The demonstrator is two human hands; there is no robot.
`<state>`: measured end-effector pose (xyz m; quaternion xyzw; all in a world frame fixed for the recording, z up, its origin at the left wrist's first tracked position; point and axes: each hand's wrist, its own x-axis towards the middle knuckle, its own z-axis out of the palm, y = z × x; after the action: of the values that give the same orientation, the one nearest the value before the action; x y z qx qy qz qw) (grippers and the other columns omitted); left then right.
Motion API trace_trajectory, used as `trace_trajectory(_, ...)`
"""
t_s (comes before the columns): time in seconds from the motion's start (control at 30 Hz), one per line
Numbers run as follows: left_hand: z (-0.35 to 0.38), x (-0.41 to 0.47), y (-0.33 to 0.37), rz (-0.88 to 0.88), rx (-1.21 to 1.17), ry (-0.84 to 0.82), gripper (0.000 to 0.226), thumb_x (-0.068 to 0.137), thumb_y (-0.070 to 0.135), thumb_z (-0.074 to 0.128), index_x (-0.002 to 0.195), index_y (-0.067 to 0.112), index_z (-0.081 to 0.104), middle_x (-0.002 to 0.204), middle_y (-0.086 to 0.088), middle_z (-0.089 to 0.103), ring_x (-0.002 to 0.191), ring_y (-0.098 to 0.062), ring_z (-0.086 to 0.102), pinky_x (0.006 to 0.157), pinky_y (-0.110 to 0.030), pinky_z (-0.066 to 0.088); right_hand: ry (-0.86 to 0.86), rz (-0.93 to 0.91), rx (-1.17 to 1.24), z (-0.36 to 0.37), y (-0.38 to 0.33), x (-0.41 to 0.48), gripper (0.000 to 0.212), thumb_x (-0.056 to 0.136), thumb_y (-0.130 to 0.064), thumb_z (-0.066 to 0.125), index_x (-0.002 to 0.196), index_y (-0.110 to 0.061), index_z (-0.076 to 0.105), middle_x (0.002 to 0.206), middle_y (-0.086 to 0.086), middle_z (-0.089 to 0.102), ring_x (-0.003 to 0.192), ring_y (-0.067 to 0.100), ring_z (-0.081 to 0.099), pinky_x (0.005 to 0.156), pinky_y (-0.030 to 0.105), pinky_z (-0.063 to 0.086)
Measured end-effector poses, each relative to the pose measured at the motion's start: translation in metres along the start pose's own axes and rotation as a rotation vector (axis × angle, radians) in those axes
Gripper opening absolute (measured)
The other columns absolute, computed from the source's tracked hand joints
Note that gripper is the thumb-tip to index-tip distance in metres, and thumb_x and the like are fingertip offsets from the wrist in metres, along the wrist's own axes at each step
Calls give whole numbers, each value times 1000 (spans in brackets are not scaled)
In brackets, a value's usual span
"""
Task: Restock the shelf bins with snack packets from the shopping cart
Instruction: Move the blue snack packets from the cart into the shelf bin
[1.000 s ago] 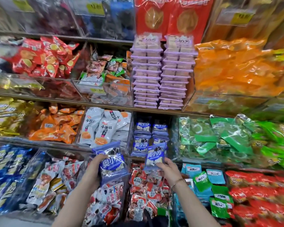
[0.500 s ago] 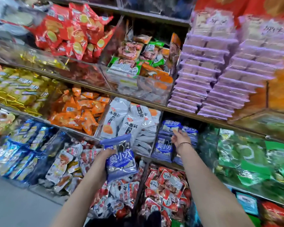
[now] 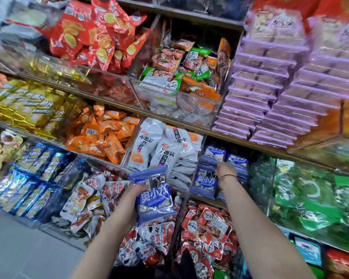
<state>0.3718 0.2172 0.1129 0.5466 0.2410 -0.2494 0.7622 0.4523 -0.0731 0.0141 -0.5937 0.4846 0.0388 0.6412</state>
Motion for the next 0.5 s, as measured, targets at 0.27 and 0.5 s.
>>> trace_trajectory(0.27,7,-4,-15,-9,-19,-48,6,88,18,56,89,12,59,73,-8,73,64,-21,71,50,-27,56,-230,-90,0,-30,20,-103,44,92,-12,56,134,-8,44,115,11,57,91,21,60,69,31,55)
trace_trajectory(0.5,33,-10,-40,5,157,-96,20,85,28,63,100,15,61,76,7,75,63,-1,69,58,-25,50,-610,-266,-394,-48,51,-204,24,83,-40,65,95,-20,60,85,-7,59,71,5,56,64,21,48)
